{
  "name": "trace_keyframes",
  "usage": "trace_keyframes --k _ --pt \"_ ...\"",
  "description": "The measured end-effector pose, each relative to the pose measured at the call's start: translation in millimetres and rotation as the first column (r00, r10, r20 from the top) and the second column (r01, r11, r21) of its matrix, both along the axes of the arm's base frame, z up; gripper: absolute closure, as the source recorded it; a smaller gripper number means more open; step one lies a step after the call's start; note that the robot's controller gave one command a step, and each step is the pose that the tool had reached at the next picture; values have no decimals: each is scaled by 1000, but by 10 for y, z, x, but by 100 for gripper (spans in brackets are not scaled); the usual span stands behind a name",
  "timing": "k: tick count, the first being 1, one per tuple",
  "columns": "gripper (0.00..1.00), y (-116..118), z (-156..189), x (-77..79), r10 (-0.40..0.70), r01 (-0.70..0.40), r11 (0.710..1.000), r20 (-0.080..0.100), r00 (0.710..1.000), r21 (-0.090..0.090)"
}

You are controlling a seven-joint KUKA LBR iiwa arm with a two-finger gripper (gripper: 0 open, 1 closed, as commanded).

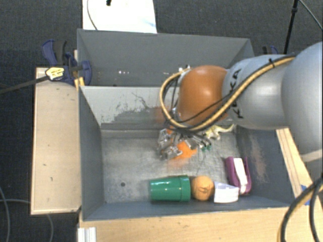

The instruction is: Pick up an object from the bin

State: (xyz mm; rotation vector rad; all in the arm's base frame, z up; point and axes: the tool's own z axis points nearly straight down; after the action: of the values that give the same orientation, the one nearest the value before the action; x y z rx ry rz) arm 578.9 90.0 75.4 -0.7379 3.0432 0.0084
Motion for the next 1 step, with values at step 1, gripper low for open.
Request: trace_keyframes --k 1 --pt "100 2 0 0 0 0 1000 0 1000 0"
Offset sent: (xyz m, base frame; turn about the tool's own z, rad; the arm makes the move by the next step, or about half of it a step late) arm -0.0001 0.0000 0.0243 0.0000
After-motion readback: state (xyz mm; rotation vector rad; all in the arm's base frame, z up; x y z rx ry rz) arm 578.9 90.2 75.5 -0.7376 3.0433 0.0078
